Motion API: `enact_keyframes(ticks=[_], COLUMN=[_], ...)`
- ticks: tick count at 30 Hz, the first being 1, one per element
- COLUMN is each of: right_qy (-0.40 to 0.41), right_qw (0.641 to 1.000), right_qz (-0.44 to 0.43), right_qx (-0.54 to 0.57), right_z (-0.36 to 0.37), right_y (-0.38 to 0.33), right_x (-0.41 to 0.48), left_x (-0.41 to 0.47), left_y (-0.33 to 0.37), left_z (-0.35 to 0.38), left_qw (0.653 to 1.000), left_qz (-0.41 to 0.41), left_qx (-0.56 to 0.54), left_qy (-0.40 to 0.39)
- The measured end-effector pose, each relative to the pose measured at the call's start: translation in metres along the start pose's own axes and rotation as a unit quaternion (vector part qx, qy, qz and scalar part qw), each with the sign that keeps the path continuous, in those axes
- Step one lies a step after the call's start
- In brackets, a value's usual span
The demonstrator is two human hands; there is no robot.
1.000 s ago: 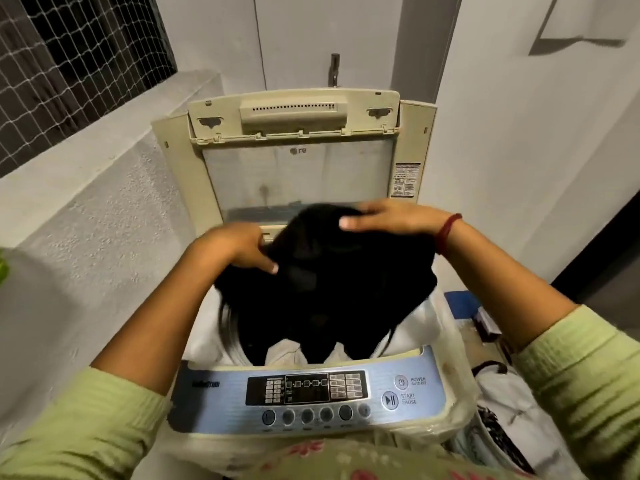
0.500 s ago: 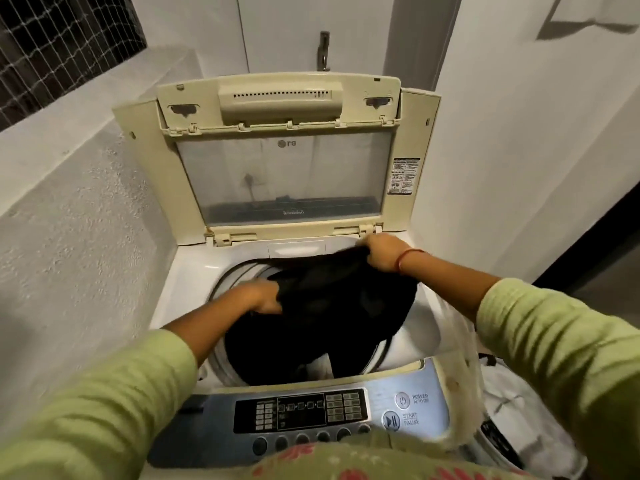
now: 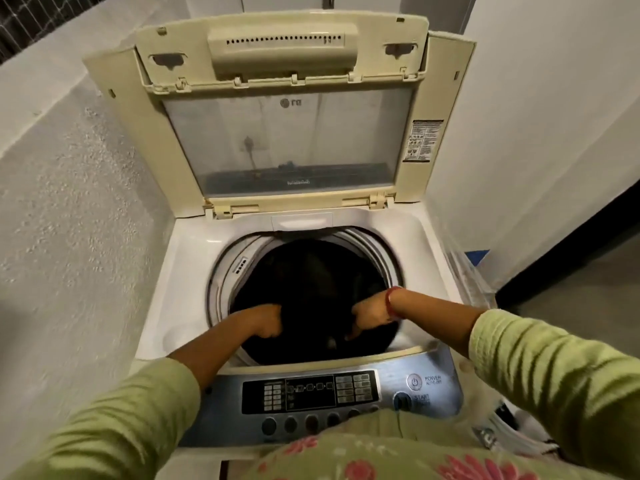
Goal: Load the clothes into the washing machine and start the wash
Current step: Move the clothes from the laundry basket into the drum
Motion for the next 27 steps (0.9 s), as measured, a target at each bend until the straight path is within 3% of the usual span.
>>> enact_keyframes(ticks=[2, 3, 4, 8, 10, 15, 17, 21, 25, 27], right_qy=[-0.034, -0.01, 0.016, 0.09, 0.122, 0.157, 0.183, 0.26, 0.329, 0.345], right_qw=[0.997, 0.999, 1.0, 0.959, 0.933, 0.87, 0.829, 0.731, 0.641, 0.61], right_qz=[0.018, -0.007, -0.027, -0.058, -0.06, -0.106, -0.128, -0.144, -0.118, -0.087], right_qx=[-0.072, -0.053, 0.003, 0.261, 0.334, 0.456, 0.512, 0.614, 0.683, 0.708], right_z=[0.011, 0.008, 0.001, -0.034, -0.047, -0.058, -0.059, -0.054, -0.025, -0.002], right_y=[0.0, -0.003, -0.004, 0.014, 0.032, 0.072, 0.093, 0.152, 0.222, 0.254], right_x=[0.003, 0.002, 0.003, -0.009, -0.016, -0.06, -0.086, -0.134, -0.173, -0.178], left_x=[-0.004, -0.003, 0.0, 0.009, 0.014, 0.036, 0.039, 0.038, 0.014, 0.004], left_y=[0.004, 0.01, 0.02, 0.048, 0.053, 0.06, 0.061, 0.086, 0.163, 0.214], left_z=[0.019, 0.015, 0.006, -0.052, -0.063, -0.033, -0.032, -0.071, -0.138, -0.158], left_qw=[0.977, 0.973, 0.98, 0.995, 0.986, 0.995, 0.994, 0.962, 0.852, 0.816], left_qz=[-0.053, -0.048, -0.023, 0.051, 0.052, 0.01, -0.011, -0.017, 0.08, 0.138], left_qx=[0.051, 0.057, 0.043, -0.055, -0.103, -0.098, -0.111, -0.183, -0.268, -0.271], left_qy=[-0.2, -0.218, -0.192, 0.067, 0.12, 0.011, 0.021, 0.199, 0.442, 0.492])
Point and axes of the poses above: each hand's wrist, its own x-axis towards the middle knuckle, its own z-axis out of the palm, y = z × x, the point moved 5 cm from there along x, towards the middle knuckle, and after that the axes turned 10 degrees about z, right-handed, at the moved point
